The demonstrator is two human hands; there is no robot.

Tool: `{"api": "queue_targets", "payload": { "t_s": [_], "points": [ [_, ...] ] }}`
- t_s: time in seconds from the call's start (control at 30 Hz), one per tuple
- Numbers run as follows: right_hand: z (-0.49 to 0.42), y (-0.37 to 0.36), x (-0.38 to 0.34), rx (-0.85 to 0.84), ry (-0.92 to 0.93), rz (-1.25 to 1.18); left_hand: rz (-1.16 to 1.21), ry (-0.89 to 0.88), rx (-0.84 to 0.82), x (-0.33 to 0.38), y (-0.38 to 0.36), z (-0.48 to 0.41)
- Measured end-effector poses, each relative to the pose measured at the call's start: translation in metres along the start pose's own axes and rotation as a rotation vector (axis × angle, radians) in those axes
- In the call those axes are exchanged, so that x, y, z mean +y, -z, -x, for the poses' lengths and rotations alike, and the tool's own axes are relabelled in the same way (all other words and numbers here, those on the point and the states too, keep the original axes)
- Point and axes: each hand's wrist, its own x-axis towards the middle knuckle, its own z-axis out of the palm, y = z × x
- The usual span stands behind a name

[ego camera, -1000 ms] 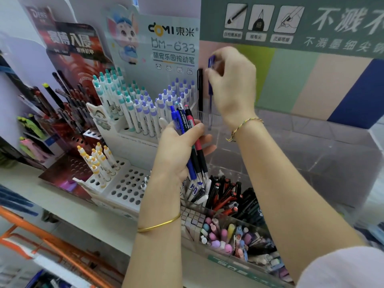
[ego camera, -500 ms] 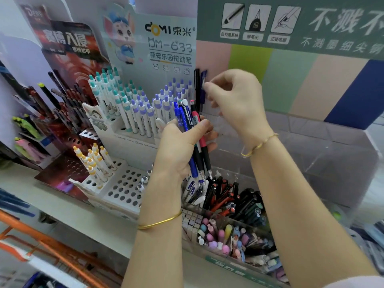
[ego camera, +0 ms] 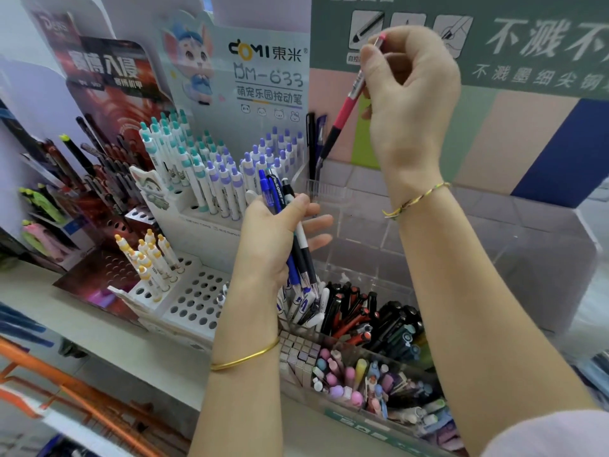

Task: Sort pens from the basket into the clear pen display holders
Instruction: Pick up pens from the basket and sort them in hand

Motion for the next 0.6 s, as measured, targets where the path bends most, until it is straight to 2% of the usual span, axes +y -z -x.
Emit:
{"api": "queue_targets", "payload": {
  "t_s": [0.1, 0.27, 0.43, 0.6],
  "points": [
    [0.007, -0.015, 0.008, -0.066, 0.086, 0.151, -0.006, -0.012, -0.005, 0.001, -0.001, 0.000],
    [0.015, -0.032, 0.029, -0.315, -0.046, 0.352, 0.006, -0.024, -0.021, 0.001, -0.003, 0.000],
    [0.021, -0.035, 0.035, -0.357, -0.138, 0.378, -0.006, -0.039, -0.030, 0.001, -0.003, -0.002],
    [0.026, -0.013, 0.032, -0.346, -0.289, 0.192, 0.001, -0.033, -0.036, -0.001, -0.006, -0.003]
  ]
}}
